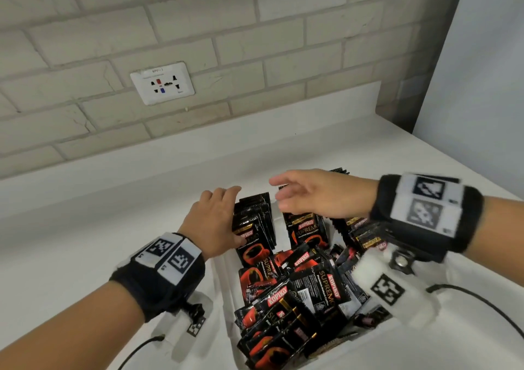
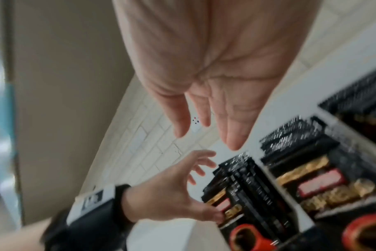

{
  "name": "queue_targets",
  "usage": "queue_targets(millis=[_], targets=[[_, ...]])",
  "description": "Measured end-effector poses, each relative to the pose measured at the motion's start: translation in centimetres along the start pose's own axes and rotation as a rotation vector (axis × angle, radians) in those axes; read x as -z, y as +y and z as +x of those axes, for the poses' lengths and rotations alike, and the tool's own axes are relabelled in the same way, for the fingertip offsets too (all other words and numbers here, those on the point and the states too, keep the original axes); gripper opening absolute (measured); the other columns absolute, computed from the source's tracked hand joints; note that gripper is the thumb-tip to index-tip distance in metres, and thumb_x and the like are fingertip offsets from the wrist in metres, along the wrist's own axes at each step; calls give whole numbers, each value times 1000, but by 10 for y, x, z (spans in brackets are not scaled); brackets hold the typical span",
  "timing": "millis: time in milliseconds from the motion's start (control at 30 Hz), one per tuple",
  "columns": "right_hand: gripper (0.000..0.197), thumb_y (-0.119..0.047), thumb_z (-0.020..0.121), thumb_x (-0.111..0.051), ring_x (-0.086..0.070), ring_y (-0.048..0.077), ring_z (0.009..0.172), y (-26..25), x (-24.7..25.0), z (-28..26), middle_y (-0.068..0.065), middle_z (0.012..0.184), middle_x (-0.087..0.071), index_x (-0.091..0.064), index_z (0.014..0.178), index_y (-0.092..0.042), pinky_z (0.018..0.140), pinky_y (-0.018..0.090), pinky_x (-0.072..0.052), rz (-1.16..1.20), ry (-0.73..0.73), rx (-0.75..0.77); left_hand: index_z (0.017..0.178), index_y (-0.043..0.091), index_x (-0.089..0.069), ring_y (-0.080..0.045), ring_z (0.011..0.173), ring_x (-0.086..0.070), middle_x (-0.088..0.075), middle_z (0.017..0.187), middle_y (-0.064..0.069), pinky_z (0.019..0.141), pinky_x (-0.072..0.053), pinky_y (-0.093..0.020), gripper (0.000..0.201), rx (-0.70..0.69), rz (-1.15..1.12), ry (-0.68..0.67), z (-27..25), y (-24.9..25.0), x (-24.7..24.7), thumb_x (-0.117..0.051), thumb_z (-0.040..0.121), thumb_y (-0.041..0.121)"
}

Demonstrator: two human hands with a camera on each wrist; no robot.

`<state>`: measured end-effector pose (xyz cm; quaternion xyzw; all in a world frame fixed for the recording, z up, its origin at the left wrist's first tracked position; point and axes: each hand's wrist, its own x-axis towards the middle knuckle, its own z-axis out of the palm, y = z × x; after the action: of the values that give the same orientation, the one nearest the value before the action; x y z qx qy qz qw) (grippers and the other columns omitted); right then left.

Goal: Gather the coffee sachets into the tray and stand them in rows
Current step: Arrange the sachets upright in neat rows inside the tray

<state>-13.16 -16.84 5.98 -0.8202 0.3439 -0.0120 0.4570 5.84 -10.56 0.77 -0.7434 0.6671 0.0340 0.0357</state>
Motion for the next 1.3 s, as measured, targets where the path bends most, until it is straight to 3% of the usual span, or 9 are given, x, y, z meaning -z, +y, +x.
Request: queue_targets(millis=[100,267,600,767,900,1033,1167,1233,1300], targets=[[58,-25,95,-47,-38,20,132,-11,-12,16,10,149,-29,-20,145,-14,106,25,-33,360,-13,-65,148,17,-1,-23,134,-25,-31,147,-3,108,-23,-32,103,18,-70,-83,-1,-4,-1,-69,76,46],[67,-30,96,-45,-20,23,140,-21,-29,40,10,155,-12,-7,148,-11,112,32,-22,431,12,-118,148,13,6,-24,140,-19,-27,151,-8,116,-14,-35,105,13,-179,-136,-4,-11,-6,-69,78,39],[65,-37,96,-42,-23,24,139,-20,-45,57,10,154,-17,-9,148,-15,108,31,-25,337,131,-181,147,6,12,-26,144,13,11,157,-11,115,5,-42,100,105,-113,-286,0,-7,-14,-55,86,49],[63,-36,96,-42,-26,25,138,-18,-49,59,13,152,-21,-11,147,-15,108,33,-28,444,115,-178,145,6,18,-25,144,12,8,157,-9,114,6,-47,104,121,-226,-263,1,-2,-18,-58,86,45],[62,-31,97,-41,-26,27,137,-19,-39,47,14,152,-18,-9,148,-17,102,27,-32,531,79,-165,141,6,29,-22,143,15,12,157,-4,112,11,-48,107,112,-293,-251,2,3,-15,-57,88,42],[57,-28,96,-44,-26,21,137,-21,-15,27,6,153,-20,-17,146,-18,110,31,-28,335,80,-34,138,12,35,-20,143,17,22,155,-2,113,12,-49,110,128,-280,-225,-4,0,-2,-55,86,50],[34,-20,95,-46,-54,6,107,-15,17,-8,-6,125,-53,-47,129,-18,88,14,-46,-61,-18,49,142,19,28,-19,144,14,17,156,-1,115,7,-48,108,87,-267,-87,-21,-5,17,-53,81,57],[27,-23,94,-49,-61,8,98,-4,24,-23,-4,116,-61,-55,120,-21,89,18,-48,-304,-134,22,145,26,18,-15,144,11,12,157,4,117,2,-40,103,9,-283,-51,-35,-4,23,-50,78,65],[29,-25,92,-52,-58,4,99,9,21,-32,-8,117,-60,-55,121,-21,92,16,-44,-509,-231,-32,141,42,7,-3,140,7,6,152,17,114,0,-25,98,-94,-313,-95,-51,-1,26,-38,65,85]])
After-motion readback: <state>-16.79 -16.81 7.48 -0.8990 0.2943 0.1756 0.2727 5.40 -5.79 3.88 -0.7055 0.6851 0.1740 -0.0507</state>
